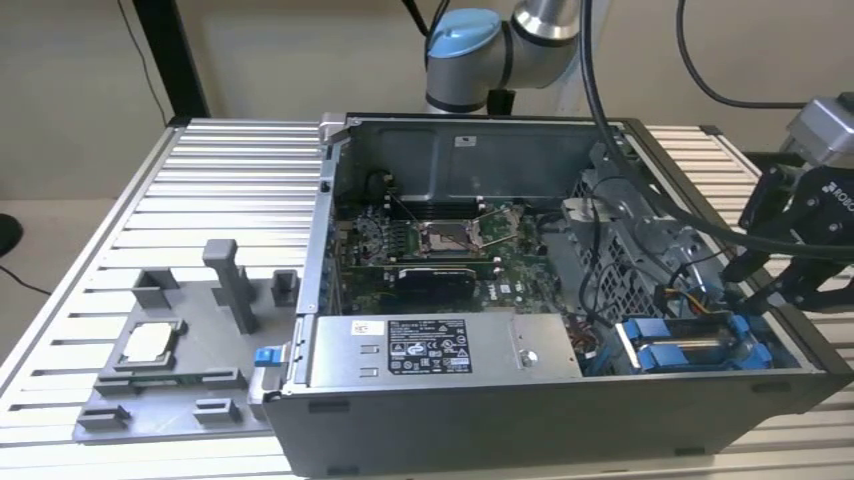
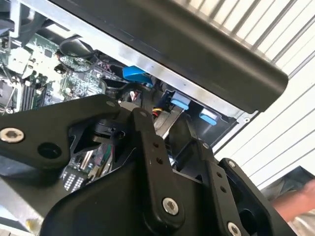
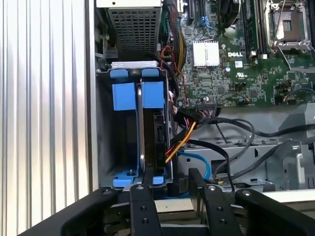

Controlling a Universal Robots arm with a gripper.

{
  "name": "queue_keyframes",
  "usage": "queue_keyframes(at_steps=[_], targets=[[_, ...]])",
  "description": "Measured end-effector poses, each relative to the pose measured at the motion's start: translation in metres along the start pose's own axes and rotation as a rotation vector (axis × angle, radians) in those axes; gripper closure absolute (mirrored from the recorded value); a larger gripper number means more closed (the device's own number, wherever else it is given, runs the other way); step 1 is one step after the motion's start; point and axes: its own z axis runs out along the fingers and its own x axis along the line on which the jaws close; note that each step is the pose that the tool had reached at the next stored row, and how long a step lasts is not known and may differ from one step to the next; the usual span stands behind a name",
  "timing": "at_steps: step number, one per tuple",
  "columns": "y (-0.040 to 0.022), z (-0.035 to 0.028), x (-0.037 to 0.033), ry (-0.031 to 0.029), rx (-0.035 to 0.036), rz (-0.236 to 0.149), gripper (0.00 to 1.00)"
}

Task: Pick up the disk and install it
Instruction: 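Insert the first disk wire, then insert the second disk wire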

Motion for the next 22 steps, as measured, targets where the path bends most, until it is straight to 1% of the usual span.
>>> queue_keyframes(at_steps=[1, 2, 4, 6, 13, 22], targets=[[0.0, 0.0003, -0.0005, -0.0062, -0.0011, -0.001, 0.0], [-0.0001, 0.0009, -0.0012, -0.0088, -0.0022, -0.003, 0.0], [-0.0005, 0.0025, -0.0021, -0.0078, -0.0046, -0.009, 0.0], [-0.0007, 0.004, -0.0029, -0.0062, -0.0054, -0.017, 0.0], [-0.0017, 0.0055, -0.004, 0.0027, -0.0104, -0.07, 0.0], [-0.0019, 0.0063, -0.004, 0.0025, -0.0108, -0.073, 0.0]])
